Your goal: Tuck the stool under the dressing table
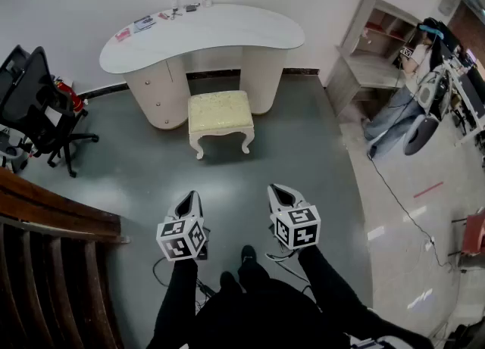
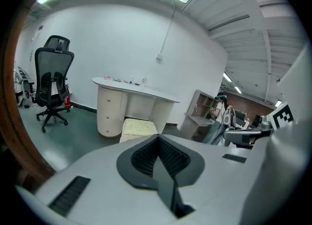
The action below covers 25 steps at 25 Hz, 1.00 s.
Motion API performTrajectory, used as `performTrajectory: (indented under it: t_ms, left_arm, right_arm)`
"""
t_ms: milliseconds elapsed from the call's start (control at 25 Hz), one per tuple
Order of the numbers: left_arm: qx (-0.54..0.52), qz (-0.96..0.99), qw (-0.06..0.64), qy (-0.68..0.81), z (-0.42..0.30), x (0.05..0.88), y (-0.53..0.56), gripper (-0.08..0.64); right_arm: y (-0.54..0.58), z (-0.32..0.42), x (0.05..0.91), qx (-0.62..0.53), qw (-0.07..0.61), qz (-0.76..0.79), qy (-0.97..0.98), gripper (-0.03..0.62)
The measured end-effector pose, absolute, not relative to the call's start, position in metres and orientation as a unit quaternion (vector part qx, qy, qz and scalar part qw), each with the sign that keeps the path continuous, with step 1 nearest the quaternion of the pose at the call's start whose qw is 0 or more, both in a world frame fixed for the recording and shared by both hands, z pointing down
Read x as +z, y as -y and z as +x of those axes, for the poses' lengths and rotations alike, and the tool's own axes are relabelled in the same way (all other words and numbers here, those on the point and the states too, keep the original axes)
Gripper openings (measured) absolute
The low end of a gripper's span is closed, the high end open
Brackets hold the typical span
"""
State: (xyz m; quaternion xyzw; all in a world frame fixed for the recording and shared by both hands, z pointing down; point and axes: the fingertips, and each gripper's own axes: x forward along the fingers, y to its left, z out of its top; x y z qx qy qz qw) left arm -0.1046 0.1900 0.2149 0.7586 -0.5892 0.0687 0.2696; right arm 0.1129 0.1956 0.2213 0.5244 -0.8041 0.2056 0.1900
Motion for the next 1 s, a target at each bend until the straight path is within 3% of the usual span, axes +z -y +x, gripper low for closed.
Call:
performTrajectory:
  t_ms: [1000]
  left_arm:
    - [0.087,0.732,0.260,0.624,-0.089,0.222,-0.158,0.008]
  right_arm:
    - [-0.160,0.166,0.229,0.187,0.198,0.527,0.805,0.003]
